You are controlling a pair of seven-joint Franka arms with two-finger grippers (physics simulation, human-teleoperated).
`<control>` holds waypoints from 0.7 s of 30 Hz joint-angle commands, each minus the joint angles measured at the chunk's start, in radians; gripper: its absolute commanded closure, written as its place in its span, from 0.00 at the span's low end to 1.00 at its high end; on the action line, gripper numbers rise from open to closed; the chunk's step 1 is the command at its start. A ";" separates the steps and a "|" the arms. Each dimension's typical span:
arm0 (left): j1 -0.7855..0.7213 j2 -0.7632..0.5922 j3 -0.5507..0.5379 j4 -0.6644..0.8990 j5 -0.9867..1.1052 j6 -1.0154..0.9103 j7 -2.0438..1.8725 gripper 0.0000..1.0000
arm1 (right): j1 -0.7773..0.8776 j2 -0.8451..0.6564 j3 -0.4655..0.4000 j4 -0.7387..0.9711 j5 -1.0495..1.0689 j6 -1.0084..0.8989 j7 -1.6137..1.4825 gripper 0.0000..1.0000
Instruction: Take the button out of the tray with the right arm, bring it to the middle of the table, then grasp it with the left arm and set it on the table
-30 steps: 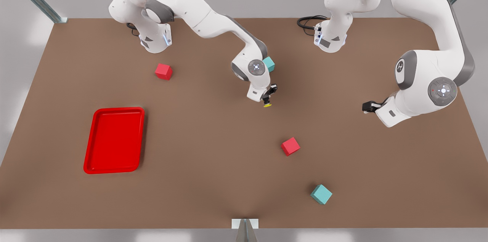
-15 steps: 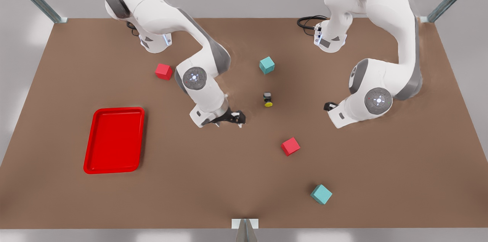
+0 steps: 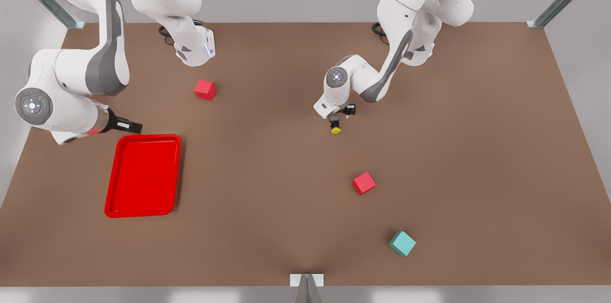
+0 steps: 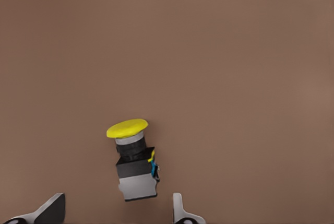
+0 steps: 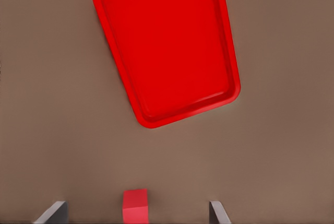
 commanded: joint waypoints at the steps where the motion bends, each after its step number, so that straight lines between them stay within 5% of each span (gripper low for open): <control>1: -0.003 0.009 0.001 -0.009 0.067 0.276 -0.672 0.00 | -0.003 -0.014 0.001 -0.017 0.009 0.059 -0.332 0.00; 21: 0.001 0.089 0.018 -0.043 0.179 0.247 -0.336 0.00 | -0.006 -0.018 0.001 -0.014 0.010 0.057 -0.332 0.00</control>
